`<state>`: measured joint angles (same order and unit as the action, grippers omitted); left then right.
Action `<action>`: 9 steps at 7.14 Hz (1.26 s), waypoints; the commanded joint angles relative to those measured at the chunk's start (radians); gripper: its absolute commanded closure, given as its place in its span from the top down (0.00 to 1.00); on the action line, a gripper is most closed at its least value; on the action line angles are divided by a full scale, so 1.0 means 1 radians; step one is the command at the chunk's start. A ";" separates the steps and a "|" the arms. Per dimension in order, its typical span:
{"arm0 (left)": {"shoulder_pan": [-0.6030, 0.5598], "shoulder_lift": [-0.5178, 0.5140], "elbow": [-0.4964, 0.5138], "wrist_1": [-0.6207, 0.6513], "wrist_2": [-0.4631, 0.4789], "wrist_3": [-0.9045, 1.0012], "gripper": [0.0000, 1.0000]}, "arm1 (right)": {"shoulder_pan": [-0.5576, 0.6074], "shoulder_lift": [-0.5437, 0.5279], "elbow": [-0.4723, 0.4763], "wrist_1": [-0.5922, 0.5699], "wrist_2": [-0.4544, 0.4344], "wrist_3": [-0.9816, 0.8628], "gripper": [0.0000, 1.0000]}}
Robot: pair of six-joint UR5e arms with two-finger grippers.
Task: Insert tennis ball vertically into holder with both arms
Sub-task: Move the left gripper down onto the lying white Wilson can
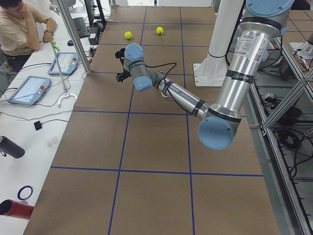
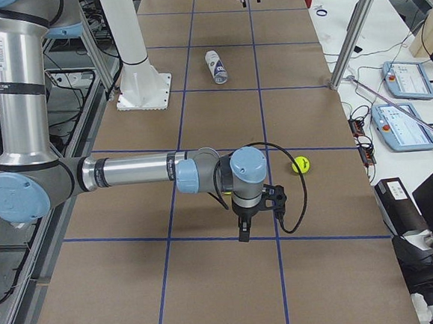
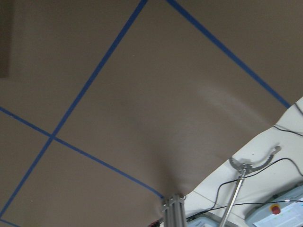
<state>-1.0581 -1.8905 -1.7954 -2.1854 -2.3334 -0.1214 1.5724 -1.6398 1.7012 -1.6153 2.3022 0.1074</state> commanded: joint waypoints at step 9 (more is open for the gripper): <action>0.470 -0.232 -0.005 0.353 0.298 0.066 0.99 | -0.003 0.000 0.000 -0.003 0.003 0.000 1.00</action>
<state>-0.6164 -2.0702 -1.7998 -1.9481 -2.0621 -0.0949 1.5693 -1.6386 1.7012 -1.6183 2.3056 0.1081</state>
